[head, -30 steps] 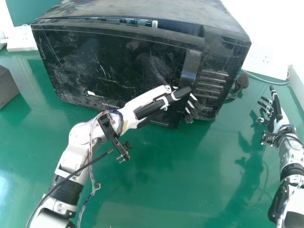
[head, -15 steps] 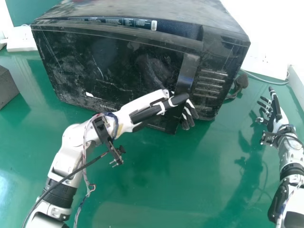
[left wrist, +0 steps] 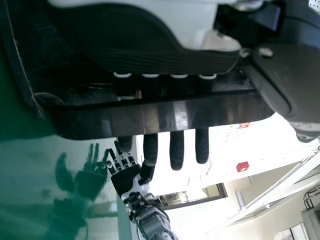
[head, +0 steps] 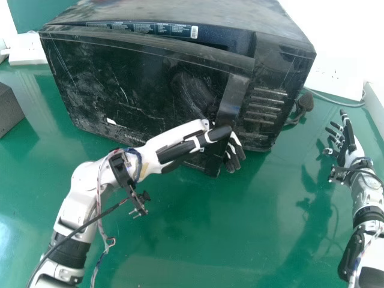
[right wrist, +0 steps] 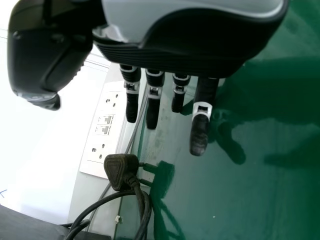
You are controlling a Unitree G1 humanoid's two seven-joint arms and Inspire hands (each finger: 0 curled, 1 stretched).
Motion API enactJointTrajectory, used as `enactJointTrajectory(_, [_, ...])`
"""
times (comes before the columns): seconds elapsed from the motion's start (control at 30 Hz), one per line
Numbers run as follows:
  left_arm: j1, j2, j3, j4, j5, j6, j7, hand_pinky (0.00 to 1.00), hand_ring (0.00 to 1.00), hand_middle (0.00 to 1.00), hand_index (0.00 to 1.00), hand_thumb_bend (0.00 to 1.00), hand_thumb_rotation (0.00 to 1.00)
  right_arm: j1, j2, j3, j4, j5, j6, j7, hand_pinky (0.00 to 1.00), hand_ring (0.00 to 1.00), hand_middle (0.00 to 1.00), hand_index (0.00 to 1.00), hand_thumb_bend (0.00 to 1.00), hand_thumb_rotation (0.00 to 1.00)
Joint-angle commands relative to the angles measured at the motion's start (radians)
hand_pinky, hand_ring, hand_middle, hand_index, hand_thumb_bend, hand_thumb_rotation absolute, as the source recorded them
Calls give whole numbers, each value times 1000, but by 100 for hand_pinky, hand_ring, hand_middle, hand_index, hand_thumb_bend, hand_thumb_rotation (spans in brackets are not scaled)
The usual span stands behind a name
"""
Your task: Open the door of oven
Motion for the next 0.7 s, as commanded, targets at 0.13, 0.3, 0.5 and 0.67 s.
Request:
enactJointTrajectory(0.13, [26, 6, 32, -69, -63, 13, -11, 22, 28, 36, 44, 99, 91, 55, 23, 18, 36, -24, 46, 0, 49, 67, 81, 84, 77, 100])
enactJointTrajectory(0.3, [37, 8, 39, -93, -85, 36, -13, 23, 29, 36, 44, 96, 88, 57, 24, 14, 37, -18, 43, -4, 51, 65, 82, 87, 76, 100])
enactJointTrajectory(0.5, [49, 10, 48, -118, -106, 63, -12, 20, 26, 35, 44, 94, 86, 56, 23, 12, 38, -16, 50, -5, 47, 66, 83, 87, 77, 100])
enactJointTrajectory(0.67, [72, 1, 57, -131, -91, 37, 3, 21, 27, 35, 43, 91, 86, 57, 22, 9, 39, -14, 50, -6, 44, 61, 78, 85, 76, 100])
